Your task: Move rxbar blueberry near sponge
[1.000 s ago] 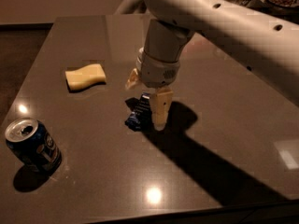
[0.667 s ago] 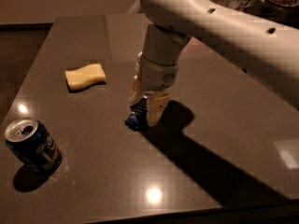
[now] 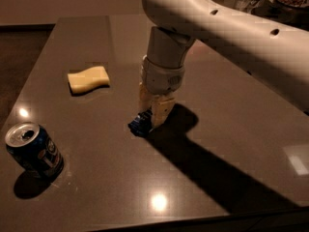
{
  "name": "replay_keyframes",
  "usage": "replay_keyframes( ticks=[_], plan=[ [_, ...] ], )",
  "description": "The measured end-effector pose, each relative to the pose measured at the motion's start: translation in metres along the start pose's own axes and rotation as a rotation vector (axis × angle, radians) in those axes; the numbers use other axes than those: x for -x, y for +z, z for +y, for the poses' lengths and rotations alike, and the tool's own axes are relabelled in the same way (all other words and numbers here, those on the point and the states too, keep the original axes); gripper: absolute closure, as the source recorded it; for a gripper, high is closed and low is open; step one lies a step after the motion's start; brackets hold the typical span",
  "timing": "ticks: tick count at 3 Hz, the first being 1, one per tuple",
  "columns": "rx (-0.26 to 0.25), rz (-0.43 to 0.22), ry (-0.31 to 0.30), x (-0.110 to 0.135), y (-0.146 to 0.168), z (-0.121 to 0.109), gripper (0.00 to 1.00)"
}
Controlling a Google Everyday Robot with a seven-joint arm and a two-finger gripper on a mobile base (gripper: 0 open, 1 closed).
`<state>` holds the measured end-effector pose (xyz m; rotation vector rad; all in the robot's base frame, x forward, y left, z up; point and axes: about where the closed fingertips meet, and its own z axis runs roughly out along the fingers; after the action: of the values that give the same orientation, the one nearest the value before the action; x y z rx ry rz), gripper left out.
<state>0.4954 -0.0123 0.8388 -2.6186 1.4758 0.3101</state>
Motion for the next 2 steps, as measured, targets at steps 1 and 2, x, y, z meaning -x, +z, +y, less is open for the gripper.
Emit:
replay_keyframes(
  ticks=[1,2],
  plan=[
    [-0.019,0.012,0.037,-0.012,-0.015,-0.02,1.0],
    [-0.053,-0.003,0.138,-0.036,-0.031,-0.057,1.0]
  ],
)
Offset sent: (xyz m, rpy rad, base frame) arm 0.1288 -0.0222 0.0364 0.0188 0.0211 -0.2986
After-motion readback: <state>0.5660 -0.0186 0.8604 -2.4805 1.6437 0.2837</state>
